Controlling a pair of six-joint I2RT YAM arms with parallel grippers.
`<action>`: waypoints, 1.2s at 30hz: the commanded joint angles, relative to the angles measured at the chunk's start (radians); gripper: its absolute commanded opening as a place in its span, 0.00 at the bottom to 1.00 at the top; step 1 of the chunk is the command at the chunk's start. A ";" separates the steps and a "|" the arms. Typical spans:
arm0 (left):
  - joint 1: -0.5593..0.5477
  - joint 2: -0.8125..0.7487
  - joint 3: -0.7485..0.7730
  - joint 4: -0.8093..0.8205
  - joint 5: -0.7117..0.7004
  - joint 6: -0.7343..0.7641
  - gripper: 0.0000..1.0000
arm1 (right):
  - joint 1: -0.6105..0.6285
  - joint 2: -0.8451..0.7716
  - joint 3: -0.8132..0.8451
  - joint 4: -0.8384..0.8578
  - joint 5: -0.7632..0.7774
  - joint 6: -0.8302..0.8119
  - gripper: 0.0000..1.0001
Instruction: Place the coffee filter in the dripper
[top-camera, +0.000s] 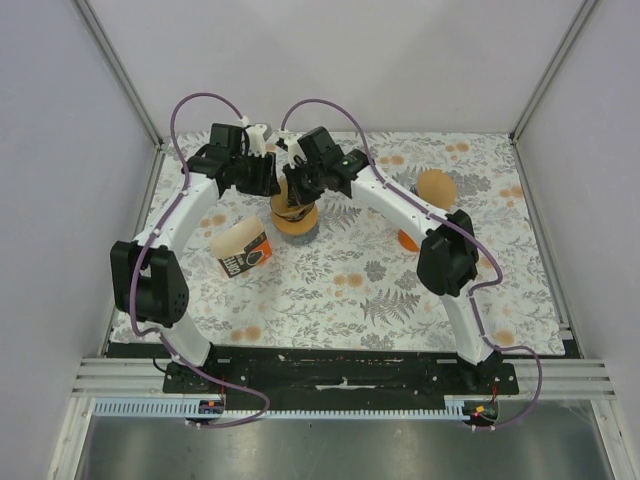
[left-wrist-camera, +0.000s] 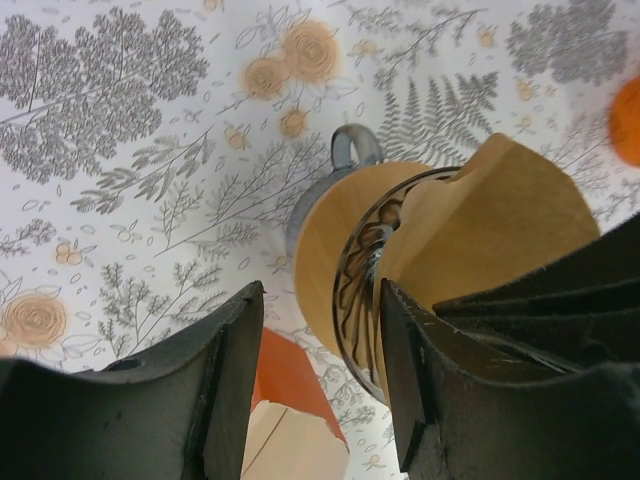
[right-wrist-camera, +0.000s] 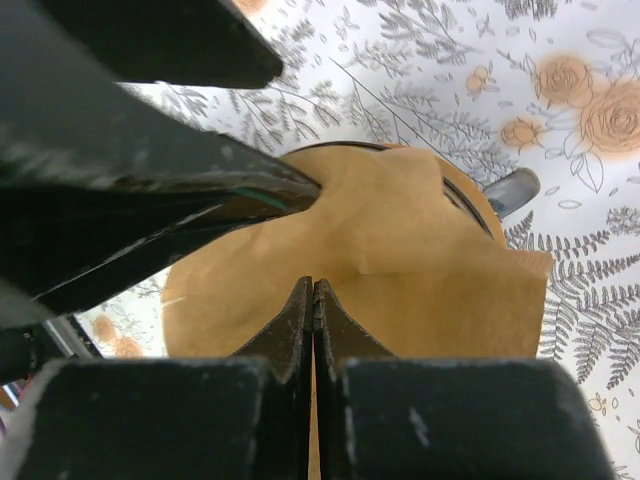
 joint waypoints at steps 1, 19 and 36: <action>-0.009 0.016 -0.025 0.021 -0.041 0.074 0.57 | 0.012 0.069 0.081 -0.048 0.053 -0.006 0.00; -0.007 0.034 -0.071 0.028 0.123 0.059 0.24 | 0.034 0.180 0.178 -0.160 0.203 -0.109 0.00; -0.057 -0.024 -0.091 0.015 0.084 0.151 0.02 | -0.072 -0.185 0.039 -0.034 -0.169 -0.277 0.43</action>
